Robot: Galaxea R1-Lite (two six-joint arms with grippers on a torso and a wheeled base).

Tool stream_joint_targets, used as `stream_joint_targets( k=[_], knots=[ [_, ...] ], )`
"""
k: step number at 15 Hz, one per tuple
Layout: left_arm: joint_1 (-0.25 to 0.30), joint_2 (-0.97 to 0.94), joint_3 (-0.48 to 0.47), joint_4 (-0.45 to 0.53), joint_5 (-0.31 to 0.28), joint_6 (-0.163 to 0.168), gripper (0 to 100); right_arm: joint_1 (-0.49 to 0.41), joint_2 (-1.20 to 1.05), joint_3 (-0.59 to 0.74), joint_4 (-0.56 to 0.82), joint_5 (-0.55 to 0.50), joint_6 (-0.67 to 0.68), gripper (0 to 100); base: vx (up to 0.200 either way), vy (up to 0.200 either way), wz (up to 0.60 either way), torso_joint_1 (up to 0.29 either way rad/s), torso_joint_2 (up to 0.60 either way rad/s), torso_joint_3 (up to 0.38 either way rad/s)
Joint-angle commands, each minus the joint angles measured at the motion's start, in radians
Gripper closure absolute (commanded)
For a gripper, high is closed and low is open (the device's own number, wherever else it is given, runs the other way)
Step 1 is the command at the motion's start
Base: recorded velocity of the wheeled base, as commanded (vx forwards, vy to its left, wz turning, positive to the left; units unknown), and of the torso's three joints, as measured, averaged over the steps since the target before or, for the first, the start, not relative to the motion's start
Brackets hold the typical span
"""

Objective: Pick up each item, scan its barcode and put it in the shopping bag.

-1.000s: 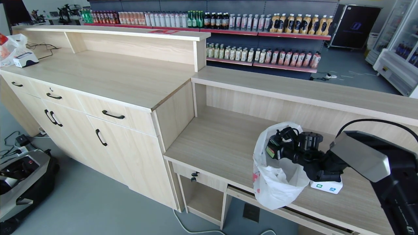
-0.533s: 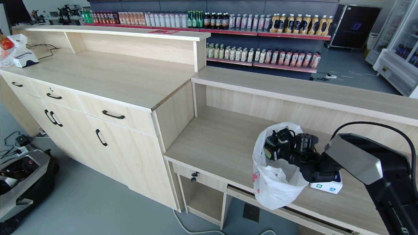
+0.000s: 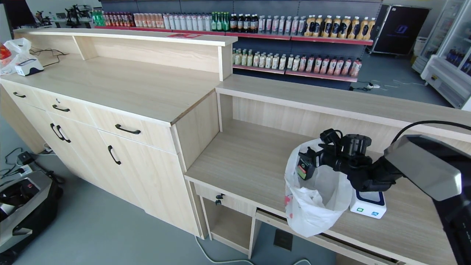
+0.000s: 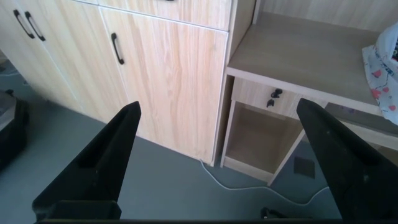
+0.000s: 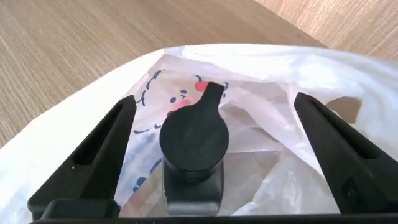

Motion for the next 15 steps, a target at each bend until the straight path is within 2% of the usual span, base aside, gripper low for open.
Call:
stream_joint_targets(
  k=[1,4,6,8,11,12,14,15],
  knots=[
    [0.0,0.0,0.0,0.0,0.0,0.0,0,-0.075,-0.295,0.184,0.073,-0.003,-0.014,0,0.0,0.0,0.0,0.0,0.0,0.0],
    [0.0,0.0,0.0,0.0,0.0,0.0,0,-0.216,-0.663,0.54,0.16,-0.008,-0.092,0,0.0,0.0,0.0,0.0,0.0,0.0],
    [0.0,0.0,0.0,0.0,0.0,0.0,0,-0.371,-0.821,0.732,0.173,-0.078,-0.236,0,0.0,0.0,-0.3,-0.001,0.0,0.001],
    [0.0,0.0,0.0,0.0,-0.001,0.0,0,-0.504,-0.92,0.767,0.278,-0.09,-0.251,0,0.0,0.0,-0.6,0.0,0.0,0.002],
    [0.0,0.0,0.0,0.0,0.0,0.0,0,-0.707,-0.991,0.807,0.403,-0.172,-0.262,0,0.0,0.0,-0.6,0.007,0.0,-0.002],
    [0.0,0.0,0.0,0.0,0.0,0.0,0,-0.739,-0.986,0.807,0.42,-0.176,-0.261,0,0.0,0.0,-0.6,0.002,0.0,0.007],
    [0.0,0.0,0.0,0.0,0.0,0.0,0,-0.771,-0.937,0.804,0.41,-0.17,-0.195,0,0.0,0.0,0.0,0.0,0.0,0.0],
    [0.0,0.0,0.0,0.0,0.0,0.0,0,-0.773,-0.816,0.801,0.311,-0.141,-0.104,0,0.0,0.0,0.0,0.0,0.0,0.0]
  ],
)
